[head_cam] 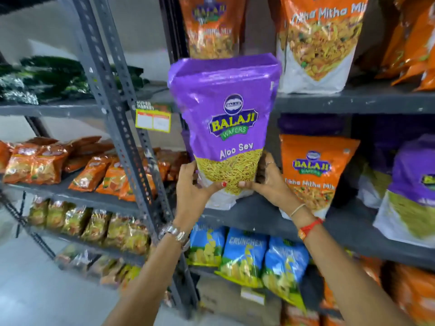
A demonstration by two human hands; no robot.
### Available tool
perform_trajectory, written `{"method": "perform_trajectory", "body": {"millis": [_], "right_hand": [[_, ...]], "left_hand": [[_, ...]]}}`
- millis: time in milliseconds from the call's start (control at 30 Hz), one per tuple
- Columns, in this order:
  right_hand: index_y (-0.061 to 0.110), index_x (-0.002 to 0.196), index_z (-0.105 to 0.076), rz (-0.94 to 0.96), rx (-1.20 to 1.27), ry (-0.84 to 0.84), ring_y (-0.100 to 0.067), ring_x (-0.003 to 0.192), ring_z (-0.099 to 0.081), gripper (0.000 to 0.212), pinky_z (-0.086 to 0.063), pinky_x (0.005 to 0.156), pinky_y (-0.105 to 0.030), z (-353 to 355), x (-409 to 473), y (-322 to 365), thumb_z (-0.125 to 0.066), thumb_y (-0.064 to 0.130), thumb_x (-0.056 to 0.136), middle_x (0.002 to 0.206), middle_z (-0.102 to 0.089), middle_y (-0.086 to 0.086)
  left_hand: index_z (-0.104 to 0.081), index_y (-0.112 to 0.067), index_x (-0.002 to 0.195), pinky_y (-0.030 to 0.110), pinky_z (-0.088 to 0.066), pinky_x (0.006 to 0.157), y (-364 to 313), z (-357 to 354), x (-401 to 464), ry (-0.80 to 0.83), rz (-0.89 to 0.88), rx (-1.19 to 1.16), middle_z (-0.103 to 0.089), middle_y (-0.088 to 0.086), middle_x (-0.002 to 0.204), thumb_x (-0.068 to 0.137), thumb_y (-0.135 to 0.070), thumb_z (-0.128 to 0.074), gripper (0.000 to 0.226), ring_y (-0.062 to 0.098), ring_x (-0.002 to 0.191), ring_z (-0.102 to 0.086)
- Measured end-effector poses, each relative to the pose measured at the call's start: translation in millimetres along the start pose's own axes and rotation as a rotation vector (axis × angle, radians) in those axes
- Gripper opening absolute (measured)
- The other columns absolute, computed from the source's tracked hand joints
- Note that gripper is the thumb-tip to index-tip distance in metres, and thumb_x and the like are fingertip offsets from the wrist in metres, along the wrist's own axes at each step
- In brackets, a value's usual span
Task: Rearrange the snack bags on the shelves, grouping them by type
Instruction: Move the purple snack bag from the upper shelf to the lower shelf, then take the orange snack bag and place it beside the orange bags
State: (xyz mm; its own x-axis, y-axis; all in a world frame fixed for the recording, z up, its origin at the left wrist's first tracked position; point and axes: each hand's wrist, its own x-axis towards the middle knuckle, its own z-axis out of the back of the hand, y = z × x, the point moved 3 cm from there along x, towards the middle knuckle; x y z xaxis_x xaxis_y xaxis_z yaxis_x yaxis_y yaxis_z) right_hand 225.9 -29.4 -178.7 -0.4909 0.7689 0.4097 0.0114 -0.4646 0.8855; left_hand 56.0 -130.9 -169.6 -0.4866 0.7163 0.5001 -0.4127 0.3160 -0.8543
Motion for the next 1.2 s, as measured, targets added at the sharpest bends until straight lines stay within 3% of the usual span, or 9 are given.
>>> {"method": "perform_trajectory", "body": {"millis": [133, 267, 467, 633, 800, 900, 1067, 1133, 1200], "right_hand": [[0.022, 0.134, -0.034, -0.108, 0.03, 0.047, -0.015, 0.124, -0.052, 0.079, -0.047, 0.103, -0.03, -4.1, -25.5, -47.9, -0.079, 0.018, 0.07, 0.133, -0.052, -0.007], [0.015, 0.145, -0.025, -0.197, 0.048, 0.043, -0.019, 0.131, -0.045, 0.104, -0.047, 0.103, -0.033, -6.6, -41.5, -88.3, -0.081, 0.045, 0.063, 0.144, -0.043, -0.01], [0.012, 0.148, -0.013, -0.312, -0.016, -0.017, -0.02, 0.132, -0.04, 0.086, -0.043, 0.105, -0.025, -3.3, -46.4, -138.2, -0.065, -0.001, 0.081, 0.141, -0.041, -0.007], [0.006, 0.147, -0.016, -0.322, -0.021, -0.125, -0.015, 0.134, -0.037, 0.077, -0.04, 0.098, -0.007, -0.7, -37.4, -164.1, -0.058, -0.008, 0.085, 0.151, -0.034, -0.014], [0.015, 0.145, -0.031, -0.324, -0.022, -0.224, -0.019, 0.134, -0.045, 0.074, -0.038, 0.112, -0.05, 0.3, -30.6, -181.0, -0.064, 0.03, 0.081, 0.146, -0.047, -0.007], [0.021, 0.142, -0.038, -0.333, -0.06, -0.321, -0.018, 0.13, -0.05, 0.071, -0.044, 0.107, -0.051, -1.5, -33.3, -183.6, -0.063, 0.041, 0.079, 0.139, -0.054, 0.001], [0.007, 0.121, -0.06, -0.184, -0.164, -0.745, -0.029, 0.12, -0.059, 0.036, -0.051, 0.099, -0.045, 17.7, -58.0, -154.3, -0.061, 0.012, 0.086, 0.125, -0.062, -0.01], [0.008, 0.12, -0.058, -0.112, -0.195, -0.946, -0.03, 0.12, -0.056, 0.038, -0.047, 0.102, -0.04, 37.3, -69.2, -146.3, -0.061, 0.005, 0.083, 0.124, -0.059, -0.012], [0.004, 0.129, -0.046, -0.131, -0.254, -1.026, -0.022, 0.129, -0.041, 0.056, -0.038, 0.109, -0.027, 59.6, -74.8, -146.2, -0.066, 0.001, 0.077, 0.137, -0.043, -0.021]], "left_hand": [[-0.053, -0.038, 0.092, 0.052, -0.054, 0.079, 51.3, -24.1, -40.6, -0.058, 0.037, -0.023, -0.049, 0.017, 0.101, 0.053, -0.038, -0.081, 0.048, 0.034, 0.095, -0.06], [-0.053, -0.019, 0.092, 0.046, -0.051, 0.076, 81.3, -46.0, -61.5, -0.057, 0.078, 0.07, -0.041, -0.01, 0.09, 0.057, -0.038, -0.077, 0.047, 0.017, 0.085, -0.05], [-0.051, -0.004, 0.097, 0.032, -0.045, 0.069, 113.9, -79.5, -62.3, 0.0, 0.114, 0.153, -0.042, -0.002, 0.093, 0.061, -0.024, -0.082, 0.051, 0.011, 0.083, -0.045], [-0.049, -0.005, 0.102, 0.047, -0.05, 0.081, 136.1, -102.0, -51.5, -0.021, 0.22, 0.058, -0.042, -0.001, 0.096, 0.064, -0.026, -0.08, 0.053, 0.019, 0.088, -0.048], [-0.045, -0.009, 0.118, 0.051, -0.051, 0.084, 149.1, -119.4, -35.9, 0.002, 0.274, 0.069, -0.047, 0.007, 0.114, 0.067, -0.036, -0.077, 0.066, 0.028, 0.104, -0.052], [-0.037, -0.013, 0.131, 0.044, -0.045, 0.1, 150.2, -127.4, -34.4, 0.001, 0.294, 0.005, -0.044, 0.007, 0.132, 0.071, -0.03, -0.075, 0.073, 0.023, 0.122, -0.045], [-0.032, -0.015, 0.135, 0.009, -0.024, 0.107, 130.7, -134.5, -57.3, -0.221, 0.141, 0.023, -0.029, 0.012, 0.142, 0.075, -0.015, -0.073, 0.072, 0.007, 0.133, -0.028], [-0.04, -0.017, 0.127, 0.017, -0.028, 0.109, 117.4, -148.6, -67.5, -0.22, -0.039, 0.023, -0.032, 0.001, 0.133, 0.079, -0.012, -0.067, 0.055, 0.0, 0.128, -0.03], [-0.046, -0.019, 0.122, 0.023, -0.035, 0.106, 102.0, -174.7, -68.8, 0.008, -0.14, -0.014, -0.039, -0.016, 0.12, 0.084, -0.014, -0.059, 0.04, -0.004, 0.122, -0.036]]}}
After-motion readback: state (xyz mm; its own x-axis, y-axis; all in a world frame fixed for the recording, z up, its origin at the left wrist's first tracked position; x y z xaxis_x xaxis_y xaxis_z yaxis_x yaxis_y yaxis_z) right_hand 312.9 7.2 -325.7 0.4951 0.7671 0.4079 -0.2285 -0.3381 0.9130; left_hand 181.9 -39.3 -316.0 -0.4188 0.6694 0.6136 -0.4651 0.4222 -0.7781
